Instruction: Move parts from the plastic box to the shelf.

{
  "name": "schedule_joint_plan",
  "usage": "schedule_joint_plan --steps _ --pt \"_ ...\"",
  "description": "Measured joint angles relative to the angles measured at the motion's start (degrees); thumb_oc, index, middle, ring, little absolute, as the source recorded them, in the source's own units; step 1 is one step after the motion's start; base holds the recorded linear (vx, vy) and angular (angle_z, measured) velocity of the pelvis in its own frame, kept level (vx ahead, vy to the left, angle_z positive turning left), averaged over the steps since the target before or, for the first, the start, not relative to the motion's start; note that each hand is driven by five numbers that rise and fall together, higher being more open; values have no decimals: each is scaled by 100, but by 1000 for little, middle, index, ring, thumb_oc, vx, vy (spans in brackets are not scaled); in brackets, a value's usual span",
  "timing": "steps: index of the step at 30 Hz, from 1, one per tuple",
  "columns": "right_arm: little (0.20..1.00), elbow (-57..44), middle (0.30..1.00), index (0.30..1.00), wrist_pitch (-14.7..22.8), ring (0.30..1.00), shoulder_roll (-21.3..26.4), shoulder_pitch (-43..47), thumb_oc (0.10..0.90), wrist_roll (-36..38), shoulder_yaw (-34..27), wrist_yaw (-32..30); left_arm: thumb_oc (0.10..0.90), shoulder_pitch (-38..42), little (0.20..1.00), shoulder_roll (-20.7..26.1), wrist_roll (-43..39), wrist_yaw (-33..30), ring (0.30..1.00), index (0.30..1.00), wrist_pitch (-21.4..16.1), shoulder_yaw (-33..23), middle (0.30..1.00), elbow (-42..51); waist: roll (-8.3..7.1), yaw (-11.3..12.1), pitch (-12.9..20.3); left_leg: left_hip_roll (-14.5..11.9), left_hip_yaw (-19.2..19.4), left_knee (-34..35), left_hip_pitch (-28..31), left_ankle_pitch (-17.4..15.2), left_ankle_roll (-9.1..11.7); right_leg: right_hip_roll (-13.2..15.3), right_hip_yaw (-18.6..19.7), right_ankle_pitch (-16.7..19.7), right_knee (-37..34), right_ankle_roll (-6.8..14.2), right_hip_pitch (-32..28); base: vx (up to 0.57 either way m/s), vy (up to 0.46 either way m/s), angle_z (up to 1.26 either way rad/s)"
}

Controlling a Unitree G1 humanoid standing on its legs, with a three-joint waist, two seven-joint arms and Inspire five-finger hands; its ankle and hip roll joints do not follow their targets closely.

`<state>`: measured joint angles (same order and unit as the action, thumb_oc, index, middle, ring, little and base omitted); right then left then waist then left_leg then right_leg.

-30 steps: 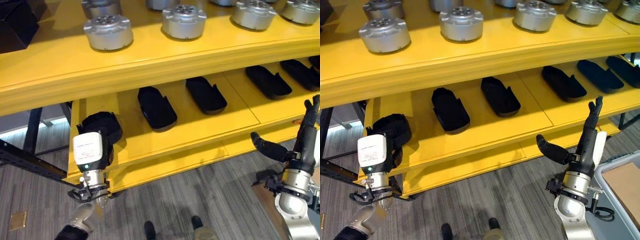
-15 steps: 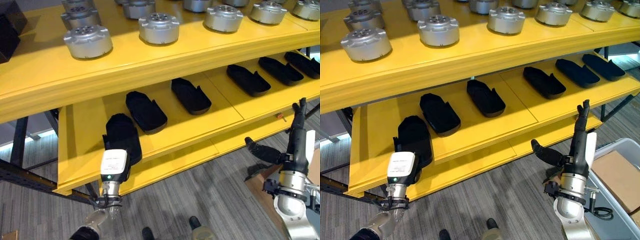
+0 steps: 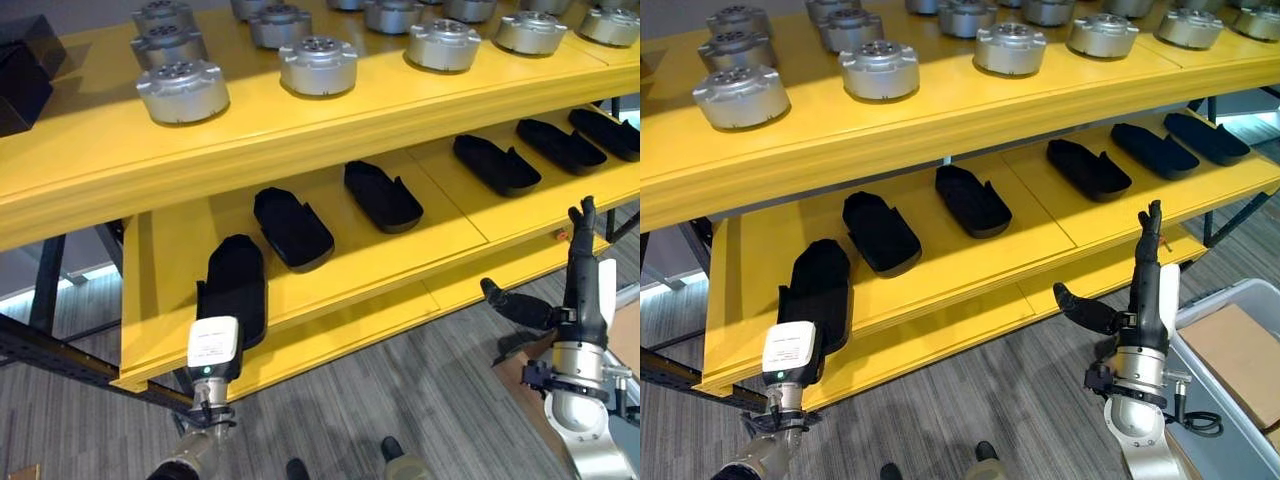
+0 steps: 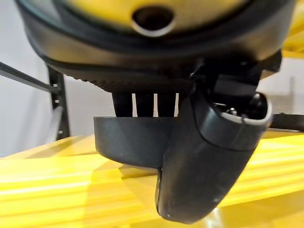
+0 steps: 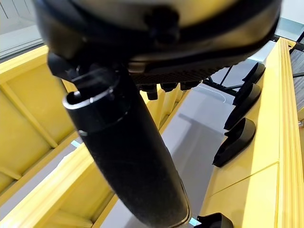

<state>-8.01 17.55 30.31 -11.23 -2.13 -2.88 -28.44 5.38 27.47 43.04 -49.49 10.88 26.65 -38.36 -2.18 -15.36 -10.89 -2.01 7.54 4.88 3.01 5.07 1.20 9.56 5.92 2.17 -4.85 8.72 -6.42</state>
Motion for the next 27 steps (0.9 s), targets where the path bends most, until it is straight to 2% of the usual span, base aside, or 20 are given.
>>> schedule_joint_plan --steps 5,12,18,20,21,27 --pt "1000 0 1000 1000 -3 1000 169 0 900 -18 50 64 400 11 300 -134 -16 -55 300 300 188 -247 300 -118 0 -6 0 1 2 0 0 -1 -2 0 0 0 0 0 1 47 42 0" --pt "1000 212 1000 1000 -27 1000 221 -1 900 -122 195 161 400 14 300 -133 -144 -128 300 300 190 -263 300 -164 8 -20 -5 5 19 0 -15 -34 -49 7 5 -3 0 3 27 49 67 -2" --pt "1000 211 1000 1000 -28 1000 403 5 900 -126 252 348 400 79 300 -134 -337 -177 300 300 226 -203 300 -170 128 -82 -78 38 118 -2 -117 -27 -78 38 106 -17 76 47 223 33 81 -7" --pt "1000 207 1000 1000 -20 1000 531 109 900 -202 271 406 400 162 300 -134 -463 -254 300 300 271 -189 300 -190 217 -106 -156 40 162 -2 -251 -24 -69 41 159 -50 149 118 409 2 99 -7" --pt "1000 207 1000 1000 -20 1000 589 123 900 -223 270 411 400 239 300 -138 -472 -289 300 300 288 -180 300 -222 233 -169 -245 57 155 -4 -282 1 -79 47 161 -24 152 112 436 -3 123 0" --pt "1000 209 1000 1000 -22 1000 882 376 900 -232 395 513 400 682 300 -141 -860 -656 300 300 296 -139 300 -340 395 -185 -690 36 384 -26 -592 63 -111 47 275 -21 355 126 904 -29 86 -3"
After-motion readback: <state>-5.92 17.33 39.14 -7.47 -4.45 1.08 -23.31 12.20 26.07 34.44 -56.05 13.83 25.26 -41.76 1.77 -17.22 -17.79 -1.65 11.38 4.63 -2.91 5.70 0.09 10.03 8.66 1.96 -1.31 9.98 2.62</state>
